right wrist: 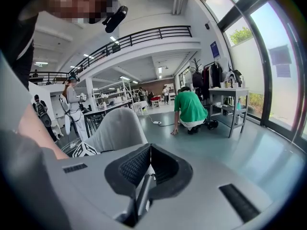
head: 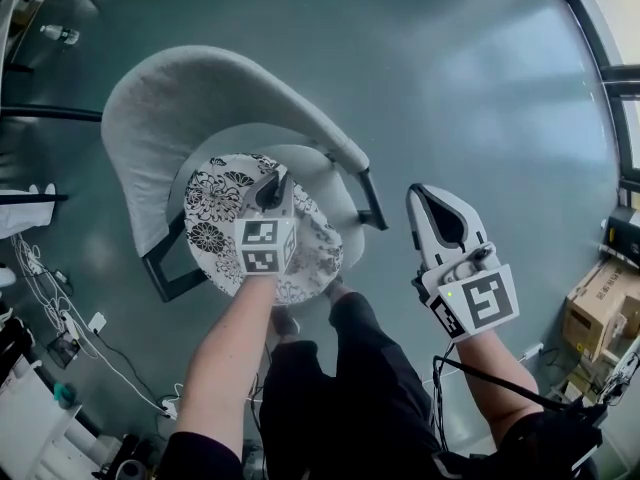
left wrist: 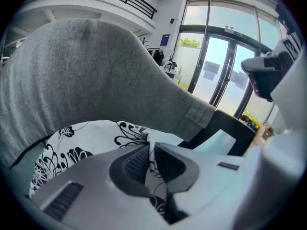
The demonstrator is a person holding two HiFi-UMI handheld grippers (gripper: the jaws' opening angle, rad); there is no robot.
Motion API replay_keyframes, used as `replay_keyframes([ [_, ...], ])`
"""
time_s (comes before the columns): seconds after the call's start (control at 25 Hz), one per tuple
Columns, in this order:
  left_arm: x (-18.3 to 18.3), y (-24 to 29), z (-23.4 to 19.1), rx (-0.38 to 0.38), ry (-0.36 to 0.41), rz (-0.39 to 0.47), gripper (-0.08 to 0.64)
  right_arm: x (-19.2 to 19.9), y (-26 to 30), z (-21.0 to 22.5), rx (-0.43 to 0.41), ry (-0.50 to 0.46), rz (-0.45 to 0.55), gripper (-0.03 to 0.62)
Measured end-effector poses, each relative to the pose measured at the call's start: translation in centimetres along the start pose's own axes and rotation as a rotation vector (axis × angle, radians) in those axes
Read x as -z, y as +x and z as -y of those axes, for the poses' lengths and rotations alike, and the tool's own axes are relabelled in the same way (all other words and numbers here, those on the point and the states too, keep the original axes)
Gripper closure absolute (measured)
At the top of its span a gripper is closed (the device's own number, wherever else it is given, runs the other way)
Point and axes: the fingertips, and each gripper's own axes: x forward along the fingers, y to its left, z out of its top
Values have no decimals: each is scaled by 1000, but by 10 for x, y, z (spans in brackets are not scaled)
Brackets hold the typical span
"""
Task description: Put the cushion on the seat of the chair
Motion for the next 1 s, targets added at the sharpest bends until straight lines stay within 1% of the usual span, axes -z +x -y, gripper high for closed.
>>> replay_keyframes([
  [0.12,5,18,-5,2,-13,-29,537,8,-1,8,10,1,-5,583],
  [0.24,17,33,-2,18,14,-56,537,17,-3,13,18,6,-14,582],
  [0.36,29,47,0,41,26,-61,537,29,-4,13,24,7,-21,583],
  [0.56,43,62,-2,54,34,-70,537,48,-8,7,34,14,-36,583],
  [0.68,48,70,-2,89,24,-74,534,56,-10,4,39,17,-40,581],
  [0.8,49,70,-1,139,14,-56,506,61,-12,-1,35,22,-40,583],
  [0.92,51,66,8,196,35,-54,414,65,-15,-6,30,24,-45,582],
  [1.0,52,64,10,209,45,-56,404,64,-16,-10,28,21,-43,581],
])
